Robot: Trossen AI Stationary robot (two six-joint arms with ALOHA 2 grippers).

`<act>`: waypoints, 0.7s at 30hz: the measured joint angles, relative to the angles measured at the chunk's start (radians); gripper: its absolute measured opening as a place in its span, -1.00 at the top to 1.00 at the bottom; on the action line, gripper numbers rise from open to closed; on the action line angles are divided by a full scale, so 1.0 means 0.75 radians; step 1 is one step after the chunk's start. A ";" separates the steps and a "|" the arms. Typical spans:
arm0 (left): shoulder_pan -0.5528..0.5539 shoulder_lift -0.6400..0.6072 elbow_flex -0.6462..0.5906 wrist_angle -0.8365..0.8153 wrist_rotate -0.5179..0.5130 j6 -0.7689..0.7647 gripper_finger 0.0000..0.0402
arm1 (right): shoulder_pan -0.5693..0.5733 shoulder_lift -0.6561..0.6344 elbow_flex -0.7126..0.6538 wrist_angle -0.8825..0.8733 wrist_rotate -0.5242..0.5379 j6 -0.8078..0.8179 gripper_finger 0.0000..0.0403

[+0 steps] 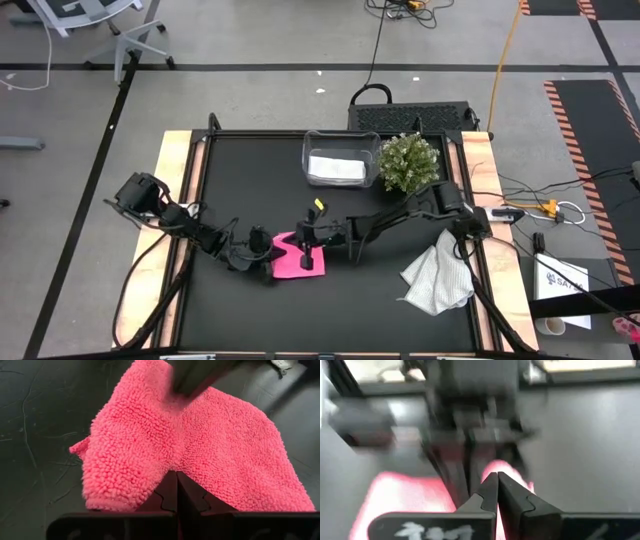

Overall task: Fold microfiber towels
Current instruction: Fold the pink towel

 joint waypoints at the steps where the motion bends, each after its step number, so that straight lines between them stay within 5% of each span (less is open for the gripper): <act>1: 0.000 0.000 0.000 0.000 0.000 -0.001 1.00 | -0.001 0.026 -0.001 0.012 0.001 0.001 1.00; 9: -0.001 0.000 0.000 -0.004 0.001 -0.005 1.00 | -0.004 0.211 0.001 0.206 -0.001 0.005 1.00; 21: -0.001 0.000 0.000 -0.014 0.005 -0.015 1.00 | -0.041 0.231 -0.088 0.164 -0.041 -0.003 1.00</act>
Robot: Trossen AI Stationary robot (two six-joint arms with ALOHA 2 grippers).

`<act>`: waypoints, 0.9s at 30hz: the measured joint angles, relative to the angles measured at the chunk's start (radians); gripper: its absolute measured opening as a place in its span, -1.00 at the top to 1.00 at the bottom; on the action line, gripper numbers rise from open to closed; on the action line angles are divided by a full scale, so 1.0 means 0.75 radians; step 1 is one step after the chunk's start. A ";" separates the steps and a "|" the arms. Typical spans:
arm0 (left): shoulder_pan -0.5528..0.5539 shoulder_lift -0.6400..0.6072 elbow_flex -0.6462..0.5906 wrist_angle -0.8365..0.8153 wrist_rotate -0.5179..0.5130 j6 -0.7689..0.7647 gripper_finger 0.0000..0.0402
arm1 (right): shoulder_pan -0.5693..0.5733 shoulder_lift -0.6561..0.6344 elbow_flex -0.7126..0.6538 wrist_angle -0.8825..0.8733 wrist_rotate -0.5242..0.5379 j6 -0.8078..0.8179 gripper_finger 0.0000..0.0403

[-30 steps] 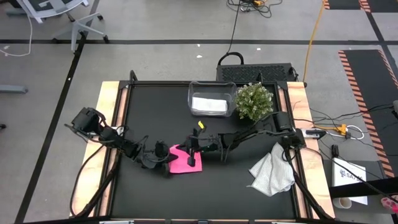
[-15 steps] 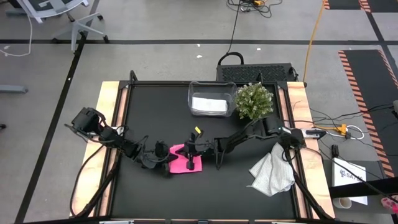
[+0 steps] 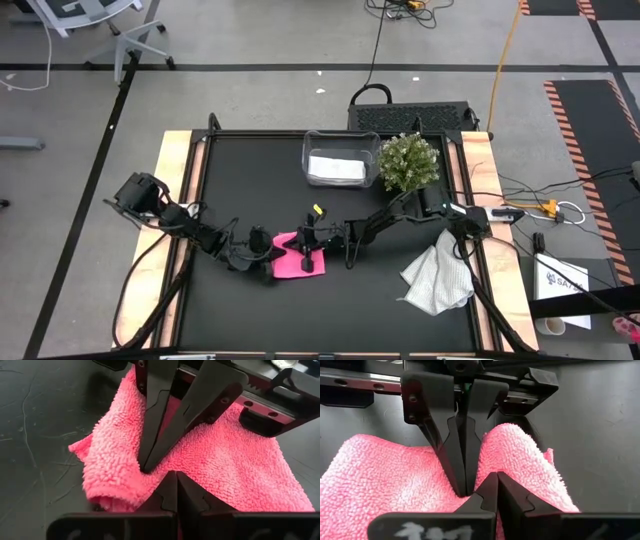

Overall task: Fold microfiber towels
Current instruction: Fold the pink towel

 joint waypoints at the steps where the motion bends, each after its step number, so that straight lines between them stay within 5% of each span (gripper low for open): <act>1: 0.000 0.000 0.000 0.000 0.000 -0.001 1.00 | 0.000 0.000 -0.018 -0.001 0.000 -0.002 1.00; 9: 0.000 0.000 0.001 -0.003 -0.001 -0.009 1.00 | -0.008 -0.048 -0.131 0.030 0.000 -0.013 1.00; 18: 0.000 0.000 0.000 -0.004 -0.001 -0.010 1.00 | -0.011 -0.354 -0.144 -0.347 0.013 -0.186 1.00; 27: 0.000 0.000 -0.001 0.000 -0.005 -0.004 1.00 | 0.078 -0.475 -0.138 -0.301 0.023 0.037 1.00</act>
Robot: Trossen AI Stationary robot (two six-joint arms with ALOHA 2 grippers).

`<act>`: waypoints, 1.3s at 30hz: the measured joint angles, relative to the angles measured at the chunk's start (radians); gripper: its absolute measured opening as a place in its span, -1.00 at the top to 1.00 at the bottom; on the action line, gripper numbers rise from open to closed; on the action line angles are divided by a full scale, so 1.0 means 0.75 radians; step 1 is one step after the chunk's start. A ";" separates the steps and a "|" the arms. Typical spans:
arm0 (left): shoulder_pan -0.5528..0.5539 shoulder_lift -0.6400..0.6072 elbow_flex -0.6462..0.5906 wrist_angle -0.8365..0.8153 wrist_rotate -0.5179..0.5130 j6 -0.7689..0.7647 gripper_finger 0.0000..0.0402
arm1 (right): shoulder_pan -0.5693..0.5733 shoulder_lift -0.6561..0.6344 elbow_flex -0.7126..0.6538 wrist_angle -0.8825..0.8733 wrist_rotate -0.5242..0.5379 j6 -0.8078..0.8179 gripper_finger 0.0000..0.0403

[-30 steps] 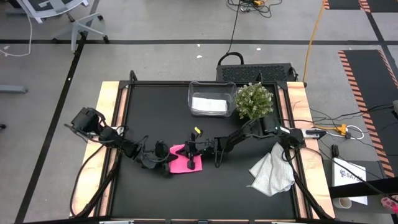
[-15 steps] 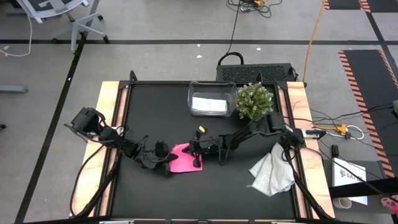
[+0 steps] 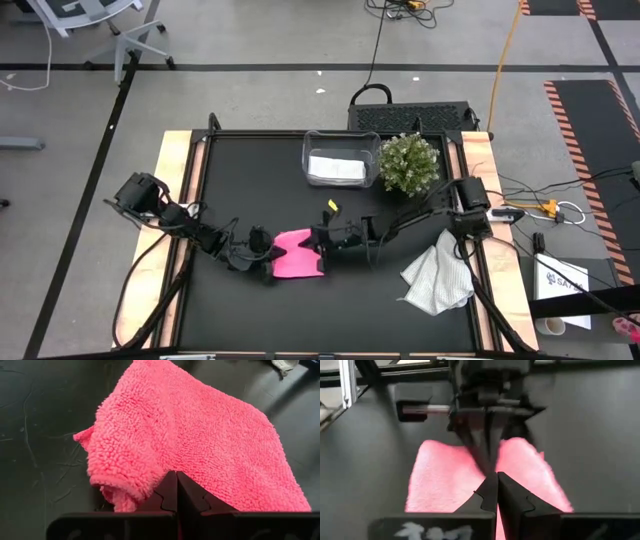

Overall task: Fold microfiber towels
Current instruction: Fold the pink towel

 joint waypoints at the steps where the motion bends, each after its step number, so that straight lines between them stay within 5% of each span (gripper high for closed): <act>1: 0.000 0.000 0.000 0.001 -0.001 0.001 1.00 | 0.020 0.017 -0.001 0.012 0.024 0.035 1.00; 9: 0.000 0.001 0.000 0.001 -0.003 0.002 1.00 | 0.170 0.218 0.001 0.310 0.166 0.256 1.00; 19: -0.001 -0.003 -0.001 0.006 -0.029 0.019 1.00 | 0.190 0.444 0.015 0.464 0.274 0.255 1.00; 26: -0.001 -0.311 0.010 -0.072 -0.042 0.113 1.00 | 0.183 0.445 0.013 0.438 0.247 0.252 1.00; 32: -0.001 -0.662 0.117 -0.514 -0.145 0.182 1.00 | 0.182 0.445 0.012 0.436 0.239 0.252 1.00; 39: -0.086 -0.626 0.138 -0.508 -0.164 -0.002 1.00 | 0.162 0.445 0.011 0.433 0.228 0.252 1.00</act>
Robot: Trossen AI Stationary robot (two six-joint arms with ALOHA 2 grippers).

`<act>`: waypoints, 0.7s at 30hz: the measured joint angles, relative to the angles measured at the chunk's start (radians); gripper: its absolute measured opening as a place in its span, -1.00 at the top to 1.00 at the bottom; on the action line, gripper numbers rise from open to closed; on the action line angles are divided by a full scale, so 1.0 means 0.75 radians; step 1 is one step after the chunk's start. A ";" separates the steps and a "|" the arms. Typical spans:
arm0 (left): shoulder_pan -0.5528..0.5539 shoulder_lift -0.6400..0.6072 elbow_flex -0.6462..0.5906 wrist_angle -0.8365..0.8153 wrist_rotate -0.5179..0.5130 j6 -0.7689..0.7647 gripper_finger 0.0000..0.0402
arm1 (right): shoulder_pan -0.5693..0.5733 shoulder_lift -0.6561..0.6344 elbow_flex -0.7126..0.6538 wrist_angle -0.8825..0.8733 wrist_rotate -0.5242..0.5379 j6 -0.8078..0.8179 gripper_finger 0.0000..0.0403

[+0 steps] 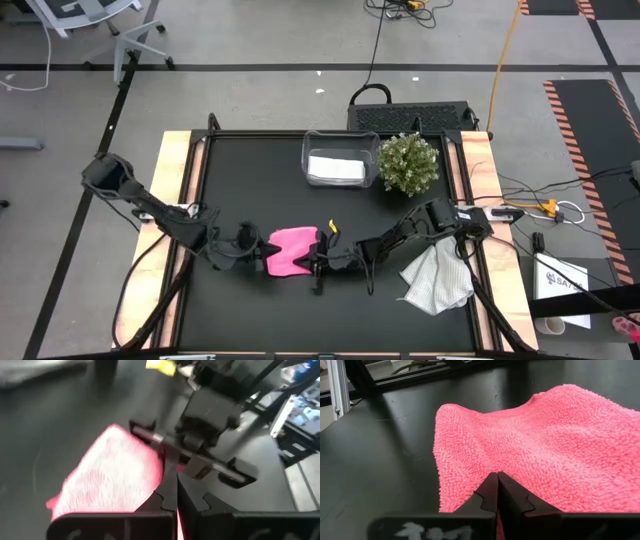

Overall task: Fold microfiber towels
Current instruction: Fold the pink towel

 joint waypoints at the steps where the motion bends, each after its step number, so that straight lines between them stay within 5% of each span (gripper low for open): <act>1: -0.012 0.023 -0.001 -0.005 -0.006 -0.040 1.00 | -0.003 0.000 0.000 -0.001 -0.001 0.000 1.00; 21: -0.068 0.749 0.003 0.734 -0.127 -0.245 1.00 | -0.010 0.001 -0.002 -0.003 0.001 0.014 1.00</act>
